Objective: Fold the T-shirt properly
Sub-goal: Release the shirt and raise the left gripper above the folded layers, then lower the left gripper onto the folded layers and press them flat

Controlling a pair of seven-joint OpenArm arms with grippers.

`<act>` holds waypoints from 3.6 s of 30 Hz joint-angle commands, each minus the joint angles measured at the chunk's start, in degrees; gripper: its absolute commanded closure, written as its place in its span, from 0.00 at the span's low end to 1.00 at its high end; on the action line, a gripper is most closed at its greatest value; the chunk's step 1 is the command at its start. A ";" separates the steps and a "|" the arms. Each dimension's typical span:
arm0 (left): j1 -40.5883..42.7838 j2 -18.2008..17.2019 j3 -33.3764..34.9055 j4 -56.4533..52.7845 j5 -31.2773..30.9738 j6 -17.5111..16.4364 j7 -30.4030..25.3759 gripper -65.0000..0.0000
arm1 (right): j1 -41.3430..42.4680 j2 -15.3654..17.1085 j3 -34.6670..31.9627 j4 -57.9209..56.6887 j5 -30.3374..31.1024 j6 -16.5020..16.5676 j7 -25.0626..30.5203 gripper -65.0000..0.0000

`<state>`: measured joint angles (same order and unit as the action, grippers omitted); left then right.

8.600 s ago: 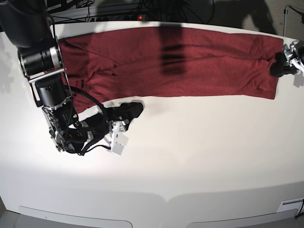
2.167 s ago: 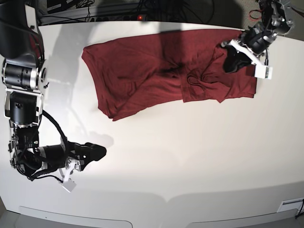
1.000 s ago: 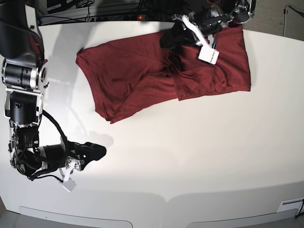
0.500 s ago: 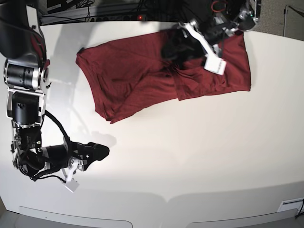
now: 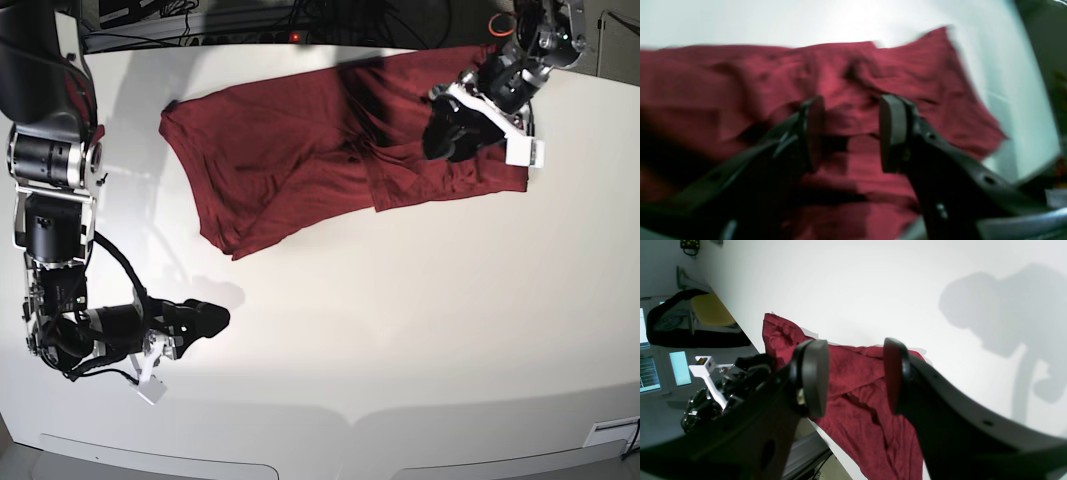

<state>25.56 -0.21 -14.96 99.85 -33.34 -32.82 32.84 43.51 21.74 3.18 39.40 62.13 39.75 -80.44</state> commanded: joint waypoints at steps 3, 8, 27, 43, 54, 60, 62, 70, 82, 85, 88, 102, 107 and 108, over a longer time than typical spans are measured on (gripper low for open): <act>-0.17 -0.11 0.04 1.07 0.17 -0.11 -1.44 0.60 | 2.32 0.63 0.17 0.87 1.57 0.25 0.44 0.58; -0.15 -0.11 0.07 1.05 3.58 2.01 -1.84 0.60 | 2.32 0.63 0.17 0.87 1.57 0.25 0.44 0.58; -2.03 0.50 8.46 1.01 11.45 11.39 -4.31 0.60 | 2.32 0.68 0.17 0.87 1.60 0.25 0.44 0.58; -8.74 6.10 16.68 1.01 7.87 11.41 -4.17 0.60 | 2.32 0.81 0.17 0.87 4.15 0.25 0.44 0.58; -15.58 8.72 16.50 1.07 12.37 11.41 2.34 0.60 | 2.32 1.77 0.17 0.87 4.15 0.25 0.44 0.58; -14.84 8.59 16.44 1.14 27.02 12.48 7.21 0.60 | 2.32 1.75 0.17 0.87 4.15 0.25 0.44 0.58; -14.78 8.59 16.39 1.14 31.06 16.26 6.60 0.60 | 2.32 1.75 0.17 0.87 4.15 0.25 0.44 0.58; -14.82 8.59 16.39 1.14 42.77 24.33 6.19 0.60 | 2.03 1.75 0.17 0.87 4.11 0.25 0.44 0.58; -13.75 8.57 8.09 1.14 43.71 24.26 10.51 0.60 | 2.03 1.73 0.17 0.87 4.09 0.25 0.44 0.58; -12.96 8.57 4.66 1.18 40.09 23.52 10.86 0.63 | 2.03 1.68 0.17 0.87 4.11 0.25 0.44 0.58; -12.90 8.57 1.90 1.27 33.31 18.75 12.50 0.65 | 2.01 1.29 0.17 0.87 4.09 0.25 0.44 0.58; -11.30 7.17 0.74 12.00 14.34 7.91 22.29 0.65 | 2.01 0.33 -3.34 0.87 2.56 0.25 0.44 0.58; -7.61 4.50 0.74 12.00 13.33 7.48 21.14 0.65 | 2.01 0.31 -3.37 0.87 2.62 0.25 0.44 0.58; -6.84 3.96 0.74 12.00 13.33 7.45 19.93 0.65 | 2.01 0.31 -3.37 0.87 2.60 0.25 0.44 0.58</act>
<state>19.00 3.86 -14.26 110.80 -18.96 -25.28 53.67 43.46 21.50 -0.38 39.40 63.22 39.75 -80.47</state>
